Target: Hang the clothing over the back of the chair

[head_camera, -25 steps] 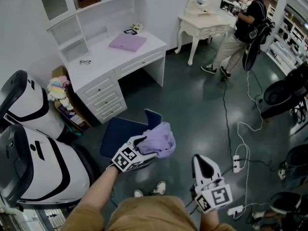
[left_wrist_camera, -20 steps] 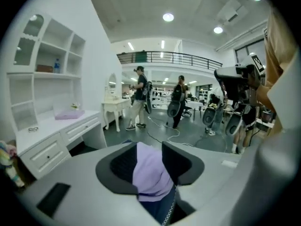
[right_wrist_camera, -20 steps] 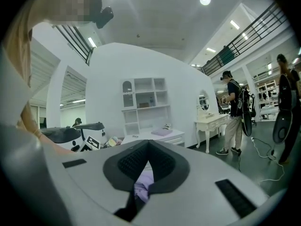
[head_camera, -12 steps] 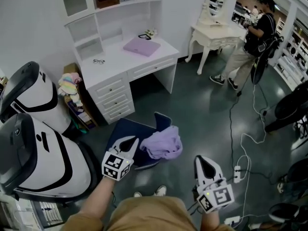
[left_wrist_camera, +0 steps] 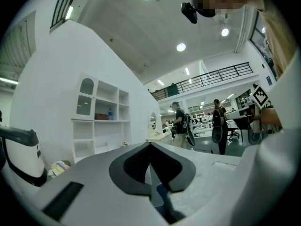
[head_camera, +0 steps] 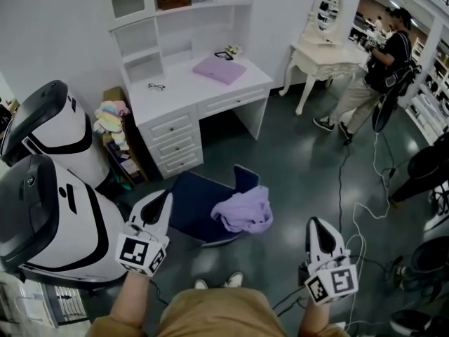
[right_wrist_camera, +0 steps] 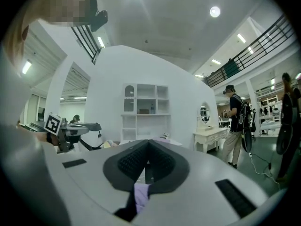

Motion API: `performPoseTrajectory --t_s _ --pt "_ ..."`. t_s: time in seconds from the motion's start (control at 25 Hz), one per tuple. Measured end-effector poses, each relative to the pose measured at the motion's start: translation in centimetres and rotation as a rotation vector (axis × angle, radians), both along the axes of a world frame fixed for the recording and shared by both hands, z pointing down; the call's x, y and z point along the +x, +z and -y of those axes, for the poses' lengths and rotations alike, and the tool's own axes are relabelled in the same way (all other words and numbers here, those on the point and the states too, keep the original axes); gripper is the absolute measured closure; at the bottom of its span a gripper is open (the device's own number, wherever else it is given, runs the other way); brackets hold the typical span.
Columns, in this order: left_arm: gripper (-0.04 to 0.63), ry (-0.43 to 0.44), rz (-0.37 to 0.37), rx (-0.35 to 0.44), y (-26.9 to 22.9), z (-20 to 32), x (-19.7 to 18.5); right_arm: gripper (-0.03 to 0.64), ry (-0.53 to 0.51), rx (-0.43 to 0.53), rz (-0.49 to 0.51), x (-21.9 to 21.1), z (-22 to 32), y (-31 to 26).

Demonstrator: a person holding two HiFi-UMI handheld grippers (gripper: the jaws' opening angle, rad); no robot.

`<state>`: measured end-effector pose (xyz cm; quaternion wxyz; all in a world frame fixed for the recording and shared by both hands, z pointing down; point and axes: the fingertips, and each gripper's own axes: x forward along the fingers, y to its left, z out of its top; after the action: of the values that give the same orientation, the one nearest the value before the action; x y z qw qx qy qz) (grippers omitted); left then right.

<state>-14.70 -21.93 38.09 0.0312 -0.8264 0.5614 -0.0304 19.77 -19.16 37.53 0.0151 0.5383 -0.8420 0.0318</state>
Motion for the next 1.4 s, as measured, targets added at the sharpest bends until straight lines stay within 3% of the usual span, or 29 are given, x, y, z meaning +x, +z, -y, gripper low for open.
performPoseTrajectory --t_s 0.24,0.44,0.84,1.4 --pt "0.591 -0.094 -0.034 0.129 -5.6 -3.2 -5.1 0.614 0.08 0.026 0.004 1.3 0.0 -1.7" --pt "0.592 -0.162 -0.027 0.168 -6.4 -5.6 -7.5 0.614 0.098 0.02 -0.004 1.2 -0.1 -1.3" --pt "0.591 -0.253 -0.098 0.092 -2.6 -7.3 -9.5 0.614 0.1 -0.013 0.001 -0.2 0.1 0.0" --pt "0.591 -0.267 -0.093 0.083 -2.8 -7.1 -11.4 0.612 -0.014 -0.026 -0.009 -7.3 2.5 0.3"
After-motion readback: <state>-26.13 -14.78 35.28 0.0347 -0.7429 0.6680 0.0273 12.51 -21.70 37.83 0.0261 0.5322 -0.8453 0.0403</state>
